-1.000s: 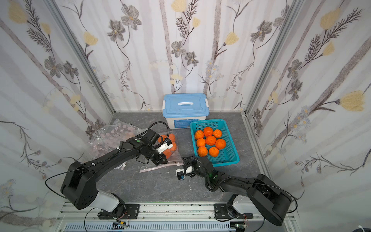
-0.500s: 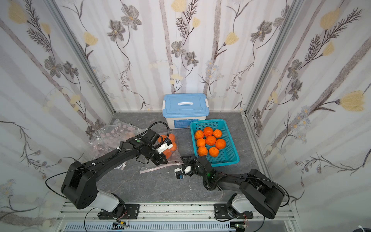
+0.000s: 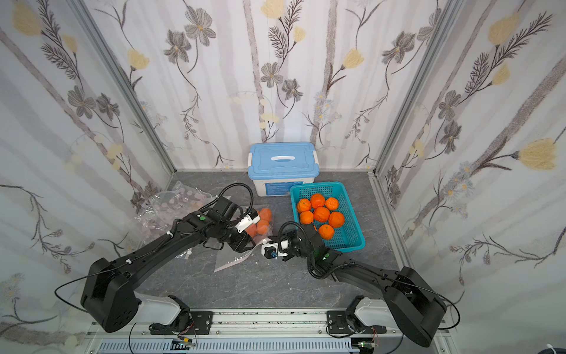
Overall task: Open the zip-top bag and take out the orange
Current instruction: Pick up the zipper food storage bag at the center of the board.
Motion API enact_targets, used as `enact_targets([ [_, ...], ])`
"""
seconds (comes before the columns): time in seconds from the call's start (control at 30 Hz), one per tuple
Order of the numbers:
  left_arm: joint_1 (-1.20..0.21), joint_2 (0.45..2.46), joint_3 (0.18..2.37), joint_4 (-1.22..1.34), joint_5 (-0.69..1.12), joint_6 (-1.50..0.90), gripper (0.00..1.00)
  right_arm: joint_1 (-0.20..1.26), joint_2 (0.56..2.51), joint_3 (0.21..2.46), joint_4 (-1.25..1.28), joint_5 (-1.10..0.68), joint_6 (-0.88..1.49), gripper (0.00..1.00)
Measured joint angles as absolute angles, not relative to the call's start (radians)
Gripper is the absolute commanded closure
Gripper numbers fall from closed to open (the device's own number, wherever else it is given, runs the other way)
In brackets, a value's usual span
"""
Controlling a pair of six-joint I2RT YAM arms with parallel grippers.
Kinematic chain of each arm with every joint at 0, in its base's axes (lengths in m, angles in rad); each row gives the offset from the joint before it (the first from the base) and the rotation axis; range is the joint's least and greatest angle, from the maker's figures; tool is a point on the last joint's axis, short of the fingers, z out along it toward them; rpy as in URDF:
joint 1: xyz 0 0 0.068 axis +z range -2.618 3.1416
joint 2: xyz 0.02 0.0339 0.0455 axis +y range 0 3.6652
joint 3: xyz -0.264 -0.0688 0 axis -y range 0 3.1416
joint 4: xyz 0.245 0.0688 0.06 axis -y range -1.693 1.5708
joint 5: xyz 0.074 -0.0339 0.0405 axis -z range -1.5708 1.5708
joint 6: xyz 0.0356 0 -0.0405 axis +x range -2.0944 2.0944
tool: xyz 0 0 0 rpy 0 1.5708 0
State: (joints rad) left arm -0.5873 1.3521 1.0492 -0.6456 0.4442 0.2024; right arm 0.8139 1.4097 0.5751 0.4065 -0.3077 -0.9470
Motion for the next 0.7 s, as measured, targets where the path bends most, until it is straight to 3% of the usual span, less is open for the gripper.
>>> enact_targets([
  [0.13,-0.588,1.209,0.979,-0.553,0.442,0.223,0.22,0.787,1.419,0.639,0.294,-0.440,-0.800,0.88],
  [0.53,-0.632,1.137,0.912,-0.487,0.503,0.369,0.25,0.743,1.516,0.762,0.146,-0.654,-0.548,0.88],
  [0.63,-0.645,1.128,0.902,-0.494,0.487,0.402,0.32,0.730,1.525,0.778,0.144,-0.679,-0.531,0.87],
  [0.7,-0.654,1.126,0.895,-0.495,0.468,0.421,0.46,0.730,1.528,0.781,0.128,-0.688,-0.524,0.87],
])
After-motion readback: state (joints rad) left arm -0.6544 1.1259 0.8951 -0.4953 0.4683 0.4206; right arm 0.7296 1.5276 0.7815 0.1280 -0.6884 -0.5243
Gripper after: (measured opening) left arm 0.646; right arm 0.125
